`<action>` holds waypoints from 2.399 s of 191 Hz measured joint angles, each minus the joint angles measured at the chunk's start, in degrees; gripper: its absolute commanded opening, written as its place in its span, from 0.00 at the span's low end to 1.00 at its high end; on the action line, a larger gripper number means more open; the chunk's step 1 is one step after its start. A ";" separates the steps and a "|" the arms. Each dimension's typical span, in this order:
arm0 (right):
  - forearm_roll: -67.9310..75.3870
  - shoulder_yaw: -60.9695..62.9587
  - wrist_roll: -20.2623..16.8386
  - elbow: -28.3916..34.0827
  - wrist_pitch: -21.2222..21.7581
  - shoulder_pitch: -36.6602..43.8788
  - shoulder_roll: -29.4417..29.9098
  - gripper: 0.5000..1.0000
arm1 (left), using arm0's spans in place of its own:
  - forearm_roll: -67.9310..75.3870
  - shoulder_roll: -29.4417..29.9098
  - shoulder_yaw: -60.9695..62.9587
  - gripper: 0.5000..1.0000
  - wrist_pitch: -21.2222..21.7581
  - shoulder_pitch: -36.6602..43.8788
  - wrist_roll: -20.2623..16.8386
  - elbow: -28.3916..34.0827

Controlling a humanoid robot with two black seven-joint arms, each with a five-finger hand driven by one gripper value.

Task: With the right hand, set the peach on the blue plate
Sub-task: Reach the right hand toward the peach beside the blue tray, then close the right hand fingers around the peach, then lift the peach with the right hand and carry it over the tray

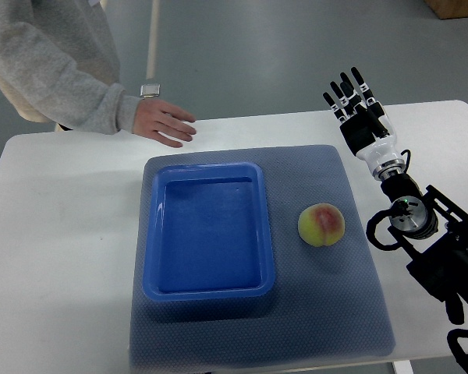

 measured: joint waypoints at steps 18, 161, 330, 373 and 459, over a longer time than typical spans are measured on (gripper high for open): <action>0.00 -0.02 -0.05 0.00 -0.01 0.00 0.00 0.87 | 0.00 0.00 0.03 1.00 -0.15 0.00 0.00 -0.03; -58.93 -41.02 -4.14 26.83 14.32 19.82 -40.66 0.86 | 0.09 0.00 0.00 1.00 -0.73 -0.09 -0.44 -0.18; -67.28 -43.65 -3.68 22.01 -5.94 11.05 -32.56 0.00 | 0.02 0.00 0.01 1.00 -0.49 -0.09 -0.34 -0.14; -61.13 -43.10 -3.86 26.12 -2.21 20.47 -36.00 0.00 | 0.03 0.00 0.08 1.00 -0.42 -0.08 -0.34 -0.14; -57.45 -53.49 -4.35 11.42 -6.80 27.06 -8.85 0.00 | 0.09 0.00 0.00 1.00 -0.42 -0.09 -0.35 -0.14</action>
